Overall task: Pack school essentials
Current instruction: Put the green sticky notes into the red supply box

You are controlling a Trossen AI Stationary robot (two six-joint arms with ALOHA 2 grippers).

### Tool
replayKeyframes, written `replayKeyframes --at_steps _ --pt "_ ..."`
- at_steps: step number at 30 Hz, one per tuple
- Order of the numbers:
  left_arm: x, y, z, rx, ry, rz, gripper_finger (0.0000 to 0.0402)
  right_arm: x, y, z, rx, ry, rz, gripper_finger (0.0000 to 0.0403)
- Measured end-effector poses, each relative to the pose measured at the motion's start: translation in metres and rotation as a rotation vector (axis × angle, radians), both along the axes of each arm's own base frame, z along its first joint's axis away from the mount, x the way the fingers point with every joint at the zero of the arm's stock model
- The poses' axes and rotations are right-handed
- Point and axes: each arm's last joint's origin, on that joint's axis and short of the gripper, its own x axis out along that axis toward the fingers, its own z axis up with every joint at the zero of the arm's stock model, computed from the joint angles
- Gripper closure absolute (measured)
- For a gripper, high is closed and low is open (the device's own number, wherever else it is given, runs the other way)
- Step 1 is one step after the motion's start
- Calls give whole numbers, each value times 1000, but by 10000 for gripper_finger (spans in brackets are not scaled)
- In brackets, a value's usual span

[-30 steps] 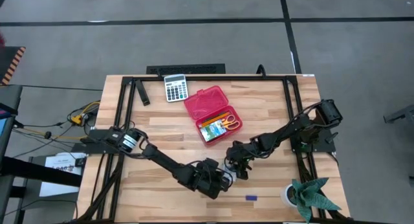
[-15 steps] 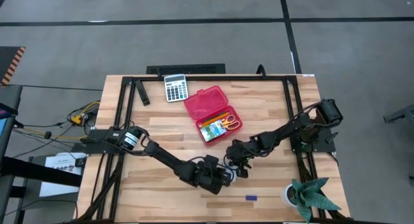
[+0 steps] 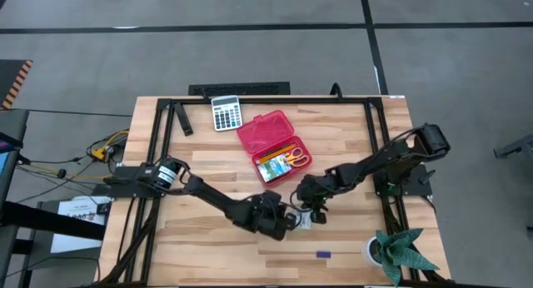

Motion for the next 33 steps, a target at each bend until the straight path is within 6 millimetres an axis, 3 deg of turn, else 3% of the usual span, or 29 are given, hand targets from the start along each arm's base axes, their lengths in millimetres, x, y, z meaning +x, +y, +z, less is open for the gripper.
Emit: replayKeyframes --at_steps 6,10,17,24,33 --pt "1 3 11 -22 -6 -26 401 -6 -3 17 7 -22 -26 402" --pt "-5 -3 31 -40 -7 -65 401 -11 -9 31 12 -45 -55 403" --pt "-9 -13 43 13 -24 -125 401 -32 -11 39 17 92 -143 395" --pt "12 2 35 81 -39 -304 401 -43 11 28 48 238 -199 329" --pt "20 11 8 35 56 -486 401 -45 46 3 28 303 -314 257"
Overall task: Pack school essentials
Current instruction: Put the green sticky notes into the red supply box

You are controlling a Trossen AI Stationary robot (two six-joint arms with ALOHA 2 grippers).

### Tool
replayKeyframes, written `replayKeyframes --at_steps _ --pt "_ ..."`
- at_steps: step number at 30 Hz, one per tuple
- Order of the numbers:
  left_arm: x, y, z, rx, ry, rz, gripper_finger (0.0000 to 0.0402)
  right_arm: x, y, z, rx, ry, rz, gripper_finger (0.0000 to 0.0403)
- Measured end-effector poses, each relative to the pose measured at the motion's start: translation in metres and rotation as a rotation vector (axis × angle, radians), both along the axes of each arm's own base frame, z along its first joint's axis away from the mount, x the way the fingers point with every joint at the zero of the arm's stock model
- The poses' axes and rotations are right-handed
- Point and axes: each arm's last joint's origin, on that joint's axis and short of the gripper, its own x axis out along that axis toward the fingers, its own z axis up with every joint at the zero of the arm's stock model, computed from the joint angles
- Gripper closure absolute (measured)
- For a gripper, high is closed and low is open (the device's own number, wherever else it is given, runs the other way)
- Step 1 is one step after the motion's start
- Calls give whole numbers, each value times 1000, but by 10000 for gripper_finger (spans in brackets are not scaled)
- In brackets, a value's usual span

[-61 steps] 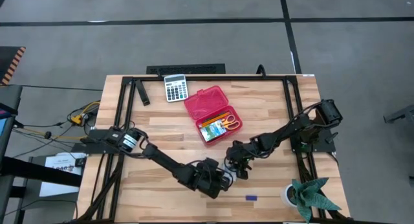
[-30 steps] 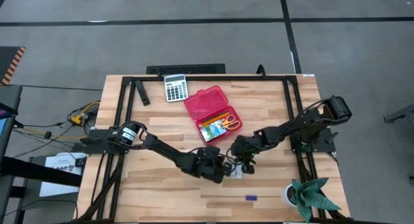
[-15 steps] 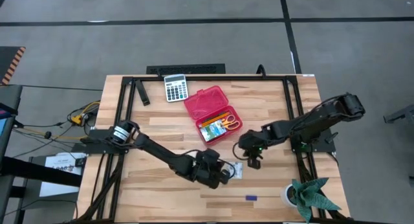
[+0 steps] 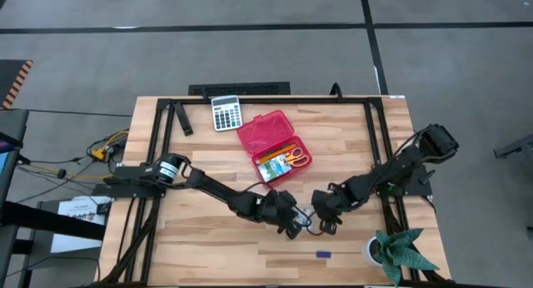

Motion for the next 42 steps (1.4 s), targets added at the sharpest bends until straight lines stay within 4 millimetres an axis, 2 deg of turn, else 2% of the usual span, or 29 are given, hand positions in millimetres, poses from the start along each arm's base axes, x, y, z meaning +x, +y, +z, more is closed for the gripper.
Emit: replayKeyframes --at_steps 6,13,21,25,36,42 --pt "-5 -3 -11 -20 91 -38 402 -4 14 3 15 -40 -75 239" --pt "-8 -9 -30 -32 153 -28 401 7 22 3 105 -129 -128 222" --pt "-8 -14 -33 -51 138 -16 401 15 26 -21 198 -110 -286 195" --pt "-8 -14 -33 -61 132 -7 401 18 28 -23 229 -131 -294 190" --pt "-7 -13 -34 -53 108 7 401 43 13 -25 305 -271 -277 225" --pt "-6 -12 -33 -51 105 9 401 46 6 -25 246 -304 -206 208"
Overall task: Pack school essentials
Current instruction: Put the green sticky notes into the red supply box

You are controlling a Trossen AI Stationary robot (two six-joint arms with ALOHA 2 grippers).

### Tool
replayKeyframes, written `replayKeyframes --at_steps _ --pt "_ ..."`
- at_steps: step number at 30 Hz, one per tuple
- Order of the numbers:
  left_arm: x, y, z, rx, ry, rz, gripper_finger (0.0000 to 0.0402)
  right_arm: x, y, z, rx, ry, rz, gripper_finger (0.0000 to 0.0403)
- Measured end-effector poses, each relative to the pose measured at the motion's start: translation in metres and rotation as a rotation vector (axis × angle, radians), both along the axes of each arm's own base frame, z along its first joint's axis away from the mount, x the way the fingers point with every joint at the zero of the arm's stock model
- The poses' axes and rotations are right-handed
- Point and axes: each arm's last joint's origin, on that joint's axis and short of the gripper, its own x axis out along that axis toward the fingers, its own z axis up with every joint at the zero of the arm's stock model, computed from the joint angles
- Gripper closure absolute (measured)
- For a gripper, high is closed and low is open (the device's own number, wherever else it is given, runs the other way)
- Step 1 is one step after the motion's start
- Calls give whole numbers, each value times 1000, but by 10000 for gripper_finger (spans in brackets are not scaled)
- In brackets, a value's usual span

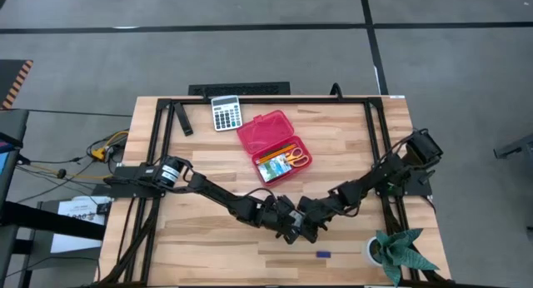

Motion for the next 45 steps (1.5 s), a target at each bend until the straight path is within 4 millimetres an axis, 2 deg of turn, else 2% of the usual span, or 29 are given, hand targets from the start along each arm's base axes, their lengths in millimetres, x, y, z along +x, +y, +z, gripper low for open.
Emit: replayKeyframes --at_steps 8,31,35,40,45 --pt "-1 -2 0 0 1 -17 401 3 -7 1 -154 -74 173 161" --pt "1 -4 1 -59 -52 48 402 6 -15 2 -318 -138 373 163" --pt "1 -4 8 -64 -58 29 401 3 -17 8 -357 -148 426 163" --pt "1 -4 11 -45 -63 17 401 -1 -26 25 -452 -170 432 163" --pt "3 -6 12 -39 -98 36 401 8 -33 39 -528 -275 393 163"
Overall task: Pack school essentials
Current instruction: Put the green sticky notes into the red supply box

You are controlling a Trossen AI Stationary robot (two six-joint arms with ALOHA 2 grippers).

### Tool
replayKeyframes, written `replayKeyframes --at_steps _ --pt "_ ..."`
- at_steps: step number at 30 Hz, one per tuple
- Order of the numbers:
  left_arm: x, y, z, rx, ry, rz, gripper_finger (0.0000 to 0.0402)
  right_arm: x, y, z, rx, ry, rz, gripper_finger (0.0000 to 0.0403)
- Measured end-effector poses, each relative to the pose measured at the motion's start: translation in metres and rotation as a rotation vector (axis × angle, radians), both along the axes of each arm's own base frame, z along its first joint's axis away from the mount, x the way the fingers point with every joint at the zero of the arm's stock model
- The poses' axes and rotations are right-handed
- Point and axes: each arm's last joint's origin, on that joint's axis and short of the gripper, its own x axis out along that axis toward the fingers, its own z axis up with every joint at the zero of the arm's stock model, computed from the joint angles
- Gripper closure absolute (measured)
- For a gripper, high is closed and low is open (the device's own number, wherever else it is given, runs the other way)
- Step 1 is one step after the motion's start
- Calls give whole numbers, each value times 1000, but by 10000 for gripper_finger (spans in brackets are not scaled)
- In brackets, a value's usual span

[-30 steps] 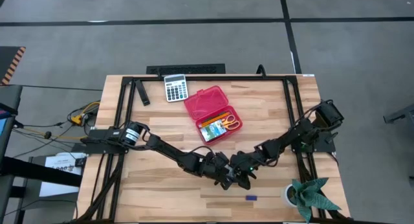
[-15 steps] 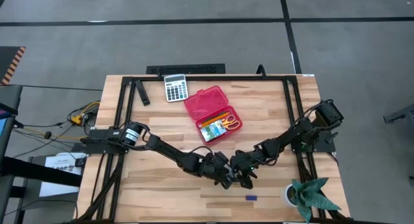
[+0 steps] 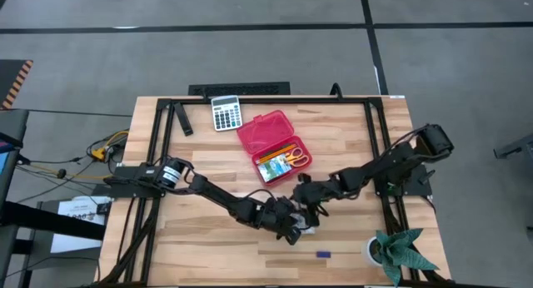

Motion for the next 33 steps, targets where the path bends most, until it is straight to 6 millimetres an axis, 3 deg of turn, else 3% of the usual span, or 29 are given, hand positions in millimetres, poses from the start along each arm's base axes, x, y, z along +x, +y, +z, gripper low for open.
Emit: replayKeyframes --at_steps 8,17,22,26,33 --pt "-1 1 0 23 -3 24 401 -1 2 -22 15 107 17 163" --pt "-1 2 -2 40 -1 39 401 -23 -12 -11 105 302 100 163" --pt "-1 2 -2 48 1 46 401 -36 -12 -21 69 284 57 163" --pt "-1 3 -2 55 -2 53 401 -37 -6 -34 158 269 15 163" --pt "-1 4 -2 66 -6 67 401 -34 10 -35 295 246 143 163"
